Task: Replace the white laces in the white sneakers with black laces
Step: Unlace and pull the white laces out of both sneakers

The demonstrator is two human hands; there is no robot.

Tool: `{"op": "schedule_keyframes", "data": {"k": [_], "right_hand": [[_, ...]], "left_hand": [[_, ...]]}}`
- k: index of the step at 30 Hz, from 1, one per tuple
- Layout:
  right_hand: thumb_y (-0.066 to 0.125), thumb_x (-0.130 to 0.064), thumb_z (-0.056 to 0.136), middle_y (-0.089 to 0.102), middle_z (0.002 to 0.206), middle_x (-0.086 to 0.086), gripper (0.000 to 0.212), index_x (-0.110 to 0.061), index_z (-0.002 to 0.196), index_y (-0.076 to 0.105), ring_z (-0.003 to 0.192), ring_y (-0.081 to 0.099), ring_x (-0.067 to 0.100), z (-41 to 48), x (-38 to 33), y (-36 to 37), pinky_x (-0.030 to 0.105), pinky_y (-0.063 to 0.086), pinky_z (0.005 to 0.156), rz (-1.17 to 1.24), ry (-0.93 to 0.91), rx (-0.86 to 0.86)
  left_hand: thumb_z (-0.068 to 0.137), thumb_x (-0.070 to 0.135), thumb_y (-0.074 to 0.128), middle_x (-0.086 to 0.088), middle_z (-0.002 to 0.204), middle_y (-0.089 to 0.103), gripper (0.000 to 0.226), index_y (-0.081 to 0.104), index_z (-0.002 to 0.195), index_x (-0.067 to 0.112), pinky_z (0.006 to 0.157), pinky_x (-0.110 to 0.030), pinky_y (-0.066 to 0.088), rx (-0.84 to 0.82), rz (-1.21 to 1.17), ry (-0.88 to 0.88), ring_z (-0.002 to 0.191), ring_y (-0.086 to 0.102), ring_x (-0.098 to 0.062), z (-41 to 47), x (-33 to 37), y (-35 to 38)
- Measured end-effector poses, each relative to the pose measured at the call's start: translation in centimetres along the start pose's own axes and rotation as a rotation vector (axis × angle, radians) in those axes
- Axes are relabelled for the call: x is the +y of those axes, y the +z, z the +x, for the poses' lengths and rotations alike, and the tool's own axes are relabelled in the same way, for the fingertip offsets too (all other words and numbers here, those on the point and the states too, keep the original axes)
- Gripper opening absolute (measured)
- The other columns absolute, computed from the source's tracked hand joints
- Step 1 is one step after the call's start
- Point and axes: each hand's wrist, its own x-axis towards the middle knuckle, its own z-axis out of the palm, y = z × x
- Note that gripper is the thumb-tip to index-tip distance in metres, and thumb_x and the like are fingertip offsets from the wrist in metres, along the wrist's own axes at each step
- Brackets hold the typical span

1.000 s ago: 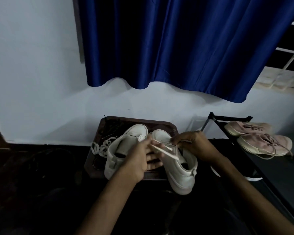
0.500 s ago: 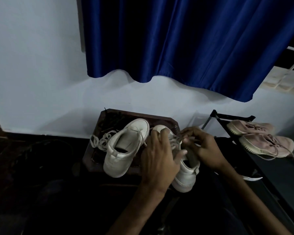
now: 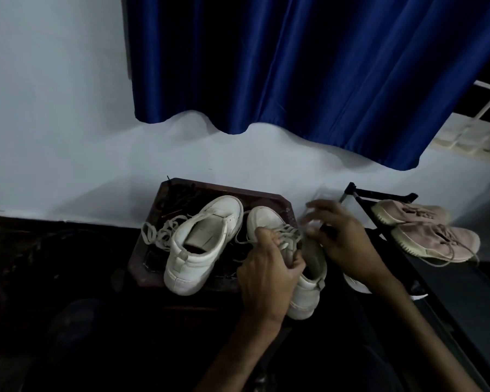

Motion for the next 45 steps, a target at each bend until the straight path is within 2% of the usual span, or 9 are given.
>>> {"op": "schedule_keyframes", "data": {"k": [5, 11, 14, 17, 21, 24, 30, 36, 45], "right_hand": [[0.067, -0.033, 0.082, 0.063, 0.119, -0.01, 0.013, -0.027, 0.089, 0.075, 0.105, 0.059, 0.014, 0.3, -0.5, 0.1, 0.039, 0.05, 0.087, -0.191, -0.153, -0.22], [0.075, -0.008, 0.081, 0.067, 0.089, -0.004, 0.017, -0.023, 0.073, 0.07, 0.085, 0.065, 0.014, 2.3, 1.6, -1.8, 0.02, 0.044, 0.075, -0.045, 0.299, 0.358], [0.075, -0.016, 0.083, 0.07, 0.093, -0.004, 0.007, -0.022, 0.088, 0.074, 0.082, 0.065, 0.01, 2.3, 1.6, -1.2, 0.013, 0.044, 0.068, -0.058, 0.332, 0.206], [0.077, -0.019, 0.082, 0.06, 0.114, -0.011, 0.033, -0.025, 0.113, 0.071, 0.103, 0.056, 0.002, 1.9, 1.0, -1.0, -0.002, 0.033, 0.082, -0.034, 0.15, -0.064], [0.077, -0.029, 0.08, 0.056, 0.128, -0.013, 0.031, -0.036, 0.11, 0.072, 0.116, 0.051, 0.003, 1.9, 0.0, -0.8, 0.021, 0.043, 0.096, -0.086, -0.082, -0.349], [0.068, -0.049, 0.078, 0.062, 0.121, -0.017, 0.021, -0.042, 0.097, 0.071, 0.111, 0.055, 0.004, 2.1, 0.2, -0.9, 0.043, 0.046, 0.095, -0.191, -0.122, -0.325], [0.072, -0.046, 0.078, 0.052, 0.135, -0.023, 0.031, -0.04, 0.108, 0.07, 0.13, 0.04, 0.006, 2.5, -0.6, -0.5, 0.051, 0.026, 0.108, -0.359, -0.063, -0.466], [0.064, -0.046, 0.077, 0.064, 0.116, -0.024, 0.014, -0.039, 0.086, 0.073, 0.104, 0.054, -0.002, 1.9, 0.0, -0.5, 0.05, 0.043, 0.093, -0.264, -0.105, -0.281], [0.077, -0.034, 0.081, 0.073, 0.09, -0.006, 0.012, -0.022, 0.077, 0.074, 0.072, 0.066, 0.014, 5.7, 0.5, -1.1, 0.037, 0.055, 0.066, -0.257, 0.278, 0.228]], "left_hand": [[0.056, 0.058, 0.08, 0.008, 0.061, 0.064, 0.06, 0.05, 0.085, 0.016, 0.037, -0.022, 0.036, 0.042, -0.025, -0.005, 0.05, 0.064, -0.011, -0.3, -0.1, 0.0], [0.06, 0.056, 0.078, 0.007, 0.054, 0.058, 0.053, 0.051, 0.083, 0.017, 0.038, -0.02, 0.029, 0.058, 0.008, 0.025, 0.045, 0.06, -0.011, -0.3, 0.0, -0.1], [0.061, 0.055, 0.077, 0.009, 0.054, 0.056, 0.051, 0.049, 0.082, 0.017, 0.039, -0.019, 0.027, 0.057, -0.008, 0.034, 0.044, 0.06, -0.011, -0.4, -0.1, -0.1], [0.061, 0.055, 0.078, 0.009, 0.053, 0.055, 0.051, 0.05, 0.081, 0.017, 0.04, -0.019, 0.025, 0.054, -0.011, 0.042, 0.043, 0.059, -0.011, -0.3, -0.1, 0.0], [0.06, 0.056, 0.08, 0.008, 0.054, 0.057, 0.054, 0.051, 0.082, 0.017, 0.038, -0.019, 0.027, 0.05, -0.012, 0.037, 0.045, 0.06, -0.011, -0.3, -0.3, 0.1], [0.059, 0.056, 0.08, 0.009, 0.057, 0.06, 0.054, 0.05, 0.082, 0.018, 0.038, -0.02, 0.029, 0.037, -0.036, 0.038, 0.047, 0.062, -0.01, -0.4, -0.4, 0.2], [0.062, 0.057, 0.074, 0.008, 0.055, 0.059, 0.05, 0.051, 0.083, 0.017, 0.04, -0.019, 0.025, 0.031, -0.04, 0.032, 0.046, 0.061, -0.012, -0.3, -0.4, 0.2], [0.065, 0.059, 0.072, 0.008, 0.056, 0.059, 0.051, 0.05, 0.085, 0.017, 0.038, -0.02, 0.027, 0.016, -0.043, 0.026, 0.046, 0.062, -0.012, -0.4, -0.5, 0.4], [0.067, 0.062, 0.067, 0.007, 0.054, 0.058, 0.049, 0.05, 0.084, 0.018, 0.039, -0.019, 0.023, -0.006, -0.039, 0.018, 0.044, 0.06, -0.012, -0.4, -0.4, 0.4]]}}
